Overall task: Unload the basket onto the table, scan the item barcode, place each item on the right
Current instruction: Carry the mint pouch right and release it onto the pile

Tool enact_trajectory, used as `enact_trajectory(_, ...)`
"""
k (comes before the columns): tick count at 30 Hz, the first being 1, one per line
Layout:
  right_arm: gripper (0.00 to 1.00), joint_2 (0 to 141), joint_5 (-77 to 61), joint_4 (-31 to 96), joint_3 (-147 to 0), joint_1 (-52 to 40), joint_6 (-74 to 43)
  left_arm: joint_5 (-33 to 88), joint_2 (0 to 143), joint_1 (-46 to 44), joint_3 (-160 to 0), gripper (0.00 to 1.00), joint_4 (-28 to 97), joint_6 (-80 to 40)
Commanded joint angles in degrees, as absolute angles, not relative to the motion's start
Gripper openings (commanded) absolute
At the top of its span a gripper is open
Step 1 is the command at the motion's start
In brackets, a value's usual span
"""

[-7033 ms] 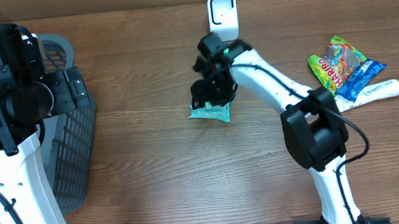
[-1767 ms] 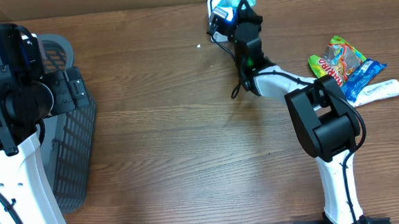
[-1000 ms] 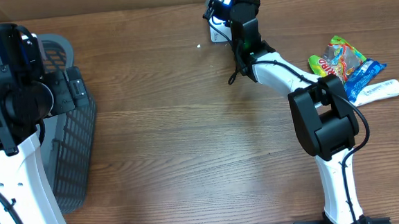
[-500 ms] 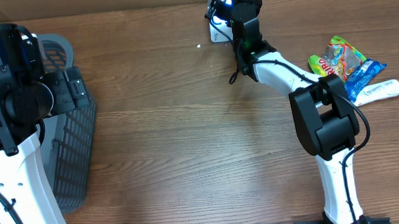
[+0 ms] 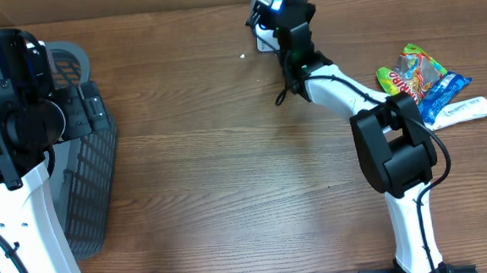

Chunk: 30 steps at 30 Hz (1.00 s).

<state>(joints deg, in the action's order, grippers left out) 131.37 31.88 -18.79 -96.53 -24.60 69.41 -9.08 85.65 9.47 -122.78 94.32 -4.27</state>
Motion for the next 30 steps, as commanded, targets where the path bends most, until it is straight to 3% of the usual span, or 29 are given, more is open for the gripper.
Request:
enact_trajectory(1,0.04,120.73,32.51,-10.52,-97.51,-26.96,59.88,-9.41,85.89,9.72,-123.79,1.0,94.28,-3.66)
enact_trajectory(4,0.04,111.07,28.25,7.79,-97.51,-28.03,39.86,-9.41,85.89,9.74,-123.79,1.0,94.28,-3.66)
enact_trajectory(6,0.04,103.09,13.52,22.2,-97.51,-26.89,21.32,-9.41,85.89,9.72,-123.79,1.0,94.28,-3.66)
enact_trajectory(12,0.04,93.89,-15.35,40.95,-97.51,-16.19,-2.33,-9.41,85.89,9.74,-123.79,1.0,94.28,-3.66)
enact_trajectory(17,0.04,93.58,-15.88,52.95,-97.47,-2.31,-19.73,-9.41,85.89,9.72,-123.79,1.0,94.28,-3.66)
enact_trajectory(23,0.04,95.88,-12.49,58.65,-94.06,13.04,-34.09,-9.41,85.89,9.74,-123.79,1.0,94.28,-3.66)
enact_trajectory(30,0.04,101.21,-12.51,51.44,-85.97,20.88,-36.27,-9.41,85.89,9.74,-123.79,1.0,94.28,-3.66)
